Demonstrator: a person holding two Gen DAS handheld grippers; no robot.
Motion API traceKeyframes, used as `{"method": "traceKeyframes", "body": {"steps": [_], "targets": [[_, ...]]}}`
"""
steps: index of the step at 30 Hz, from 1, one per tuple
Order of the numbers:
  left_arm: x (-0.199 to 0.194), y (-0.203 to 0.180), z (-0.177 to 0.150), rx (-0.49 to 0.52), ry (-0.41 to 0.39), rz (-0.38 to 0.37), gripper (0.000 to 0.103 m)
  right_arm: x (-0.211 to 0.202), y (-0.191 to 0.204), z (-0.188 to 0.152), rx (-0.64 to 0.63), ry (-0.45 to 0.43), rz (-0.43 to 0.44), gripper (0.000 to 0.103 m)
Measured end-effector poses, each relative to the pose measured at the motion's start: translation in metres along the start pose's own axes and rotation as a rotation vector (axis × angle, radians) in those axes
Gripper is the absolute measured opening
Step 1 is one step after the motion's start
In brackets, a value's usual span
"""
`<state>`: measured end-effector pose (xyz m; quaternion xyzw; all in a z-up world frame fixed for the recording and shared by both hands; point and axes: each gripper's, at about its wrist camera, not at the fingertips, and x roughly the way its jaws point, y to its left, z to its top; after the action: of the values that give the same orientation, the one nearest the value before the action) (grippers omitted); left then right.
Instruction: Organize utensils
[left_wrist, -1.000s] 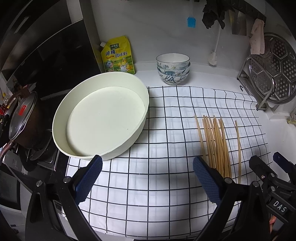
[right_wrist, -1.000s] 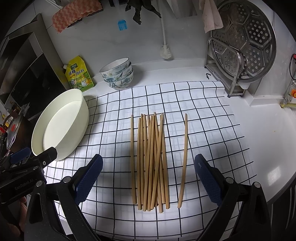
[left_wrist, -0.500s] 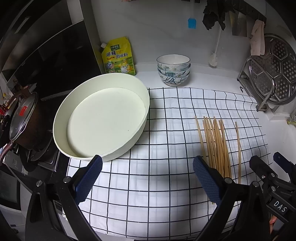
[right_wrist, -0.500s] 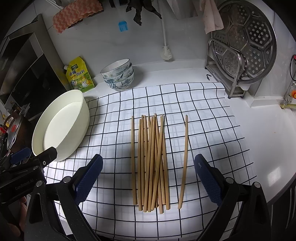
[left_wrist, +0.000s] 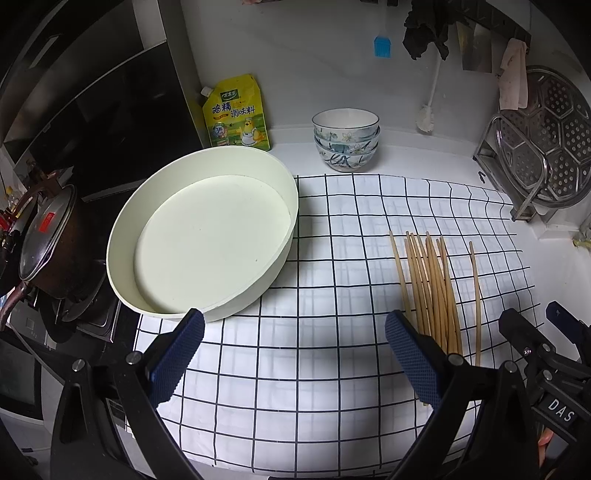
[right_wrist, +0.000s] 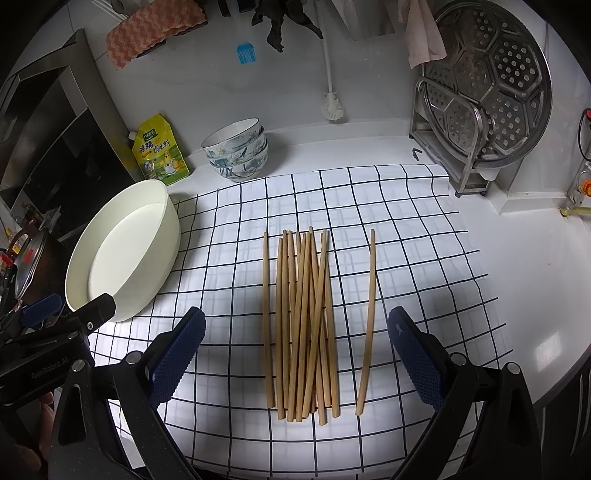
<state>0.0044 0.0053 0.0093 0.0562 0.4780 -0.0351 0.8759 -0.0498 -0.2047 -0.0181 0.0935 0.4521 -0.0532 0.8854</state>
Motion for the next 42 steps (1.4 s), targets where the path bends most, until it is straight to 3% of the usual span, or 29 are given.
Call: {"method": "traceKeyframes", "body": {"steps": [29,42], "targets": [[-0.004,-0.004,-0.006,0.01,0.004,0.0,0.097,-0.003,-0.003,-0.002,-0.005,-0.012,-0.003,0.095],[0.04,-0.044,-0.016,0.049,0.089,-0.072,0.097,0.013,-0.058,-0.017,0.033,0.02,-0.034,0.094]]}}
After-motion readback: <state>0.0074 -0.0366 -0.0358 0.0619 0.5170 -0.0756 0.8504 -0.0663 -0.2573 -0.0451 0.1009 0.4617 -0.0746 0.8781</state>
